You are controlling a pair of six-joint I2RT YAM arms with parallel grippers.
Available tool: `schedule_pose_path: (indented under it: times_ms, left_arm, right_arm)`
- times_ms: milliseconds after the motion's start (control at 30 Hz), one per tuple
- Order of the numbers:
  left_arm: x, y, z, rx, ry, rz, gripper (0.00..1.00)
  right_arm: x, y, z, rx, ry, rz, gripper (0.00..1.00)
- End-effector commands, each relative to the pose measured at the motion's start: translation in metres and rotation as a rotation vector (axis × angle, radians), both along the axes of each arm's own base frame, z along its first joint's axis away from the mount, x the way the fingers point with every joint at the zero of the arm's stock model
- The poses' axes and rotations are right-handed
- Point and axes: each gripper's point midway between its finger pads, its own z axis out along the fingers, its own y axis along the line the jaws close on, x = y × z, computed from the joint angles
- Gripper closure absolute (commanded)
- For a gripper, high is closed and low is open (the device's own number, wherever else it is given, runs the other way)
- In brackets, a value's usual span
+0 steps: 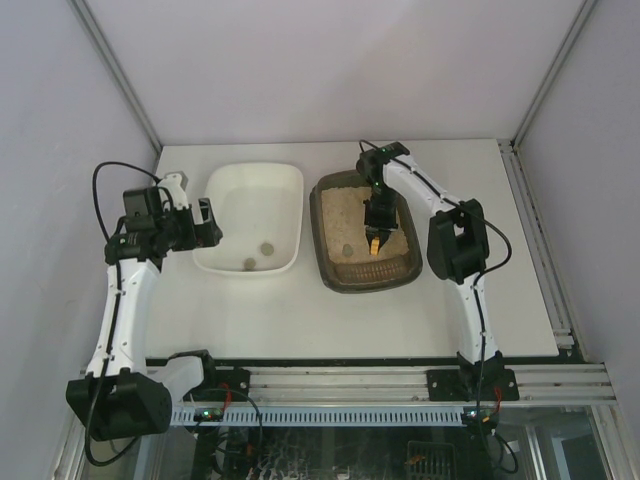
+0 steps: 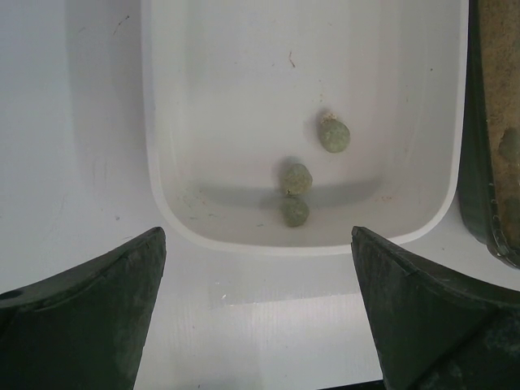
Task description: Clean the litter box
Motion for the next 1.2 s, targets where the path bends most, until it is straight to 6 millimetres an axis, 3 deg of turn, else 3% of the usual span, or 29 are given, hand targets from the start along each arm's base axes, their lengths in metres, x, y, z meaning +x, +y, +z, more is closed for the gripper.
schedule_pose_path:
  times_ms: [0,300,467,700,1167]
  left_arm:
    - [0.006,-0.003,0.002,-0.012,-0.020,-0.007,0.00]
    - [0.011,-0.003,-0.004,-0.017,0.002,-0.003,0.00]
    - [0.012,-0.002,-0.006,-0.012,0.013,-0.004,0.00]
    - [0.013,-0.001,-0.009,-0.007,0.021,-0.003,0.00]
    - [0.009,0.001,-0.019,0.007,0.048,-0.012,0.00]
  right_arm:
    - [0.017,0.015,-0.003,0.114,-0.054,0.026,1.00]
    - [0.028,0.020,-0.017,0.239,-0.115,0.044,1.00]
    - [0.039,0.036,-0.009,0.484,-0.180,0.005,1.00]
    - [0.045,0.036,-0.005,0.641,-0.290,0.023,1.00]
    - [0.046,0.033,-0.008,0.728,-0.371,-0.030,1.00]
